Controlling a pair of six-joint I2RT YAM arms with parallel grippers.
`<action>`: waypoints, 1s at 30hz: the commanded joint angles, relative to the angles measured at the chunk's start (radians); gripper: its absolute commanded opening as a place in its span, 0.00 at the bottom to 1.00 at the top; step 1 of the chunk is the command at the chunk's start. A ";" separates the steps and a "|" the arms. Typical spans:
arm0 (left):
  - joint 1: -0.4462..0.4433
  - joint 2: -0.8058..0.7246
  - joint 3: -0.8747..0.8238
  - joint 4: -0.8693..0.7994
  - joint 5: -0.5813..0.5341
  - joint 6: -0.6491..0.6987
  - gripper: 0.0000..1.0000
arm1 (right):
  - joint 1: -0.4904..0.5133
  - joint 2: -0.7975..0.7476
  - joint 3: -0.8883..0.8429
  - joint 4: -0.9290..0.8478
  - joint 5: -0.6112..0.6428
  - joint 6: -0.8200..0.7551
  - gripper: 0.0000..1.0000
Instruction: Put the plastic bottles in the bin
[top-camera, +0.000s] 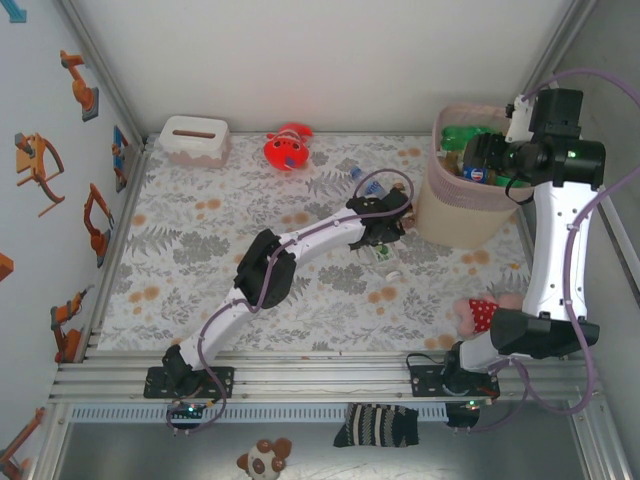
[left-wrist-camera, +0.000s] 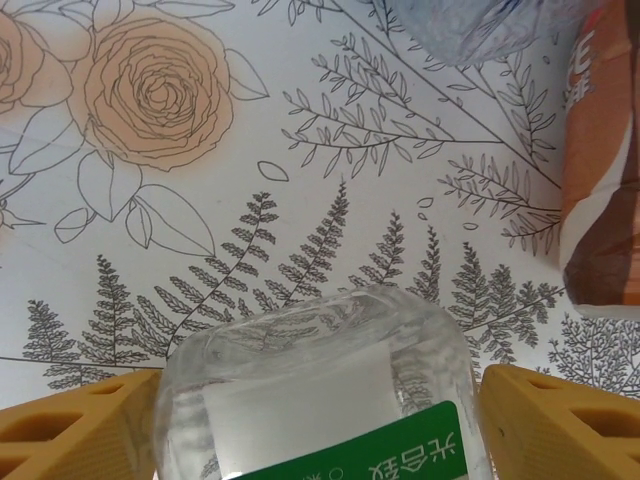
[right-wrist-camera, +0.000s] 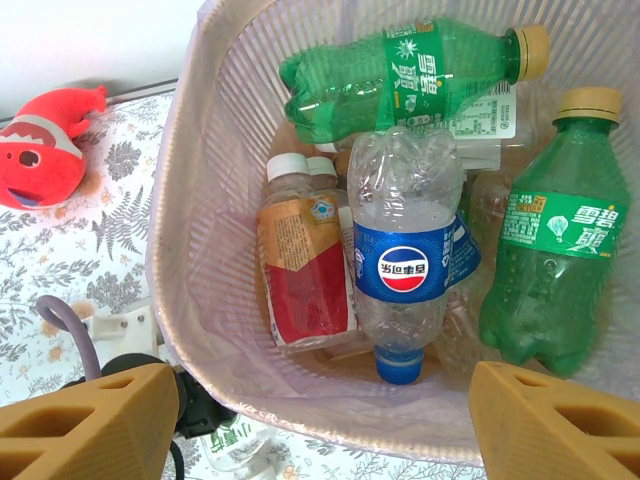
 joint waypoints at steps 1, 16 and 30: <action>0.005 0.039 0.049 -0.048 -0.013 0.028 0.81 | 0.010 -0.029 0.002 0.007 0.003 -0.013 0.75; 0.022 0.066 0.095 -0.059 -0.014 0.078 0.71 | 0.020 -0.042 0.002 0.000 0.021 -0.016 0.75; 0.020 -0.237 -0.155 0.123 -0.117 0.263 0.63 | 0.023 -0.166 -0.110 0.102 -0.077 0.000 0.74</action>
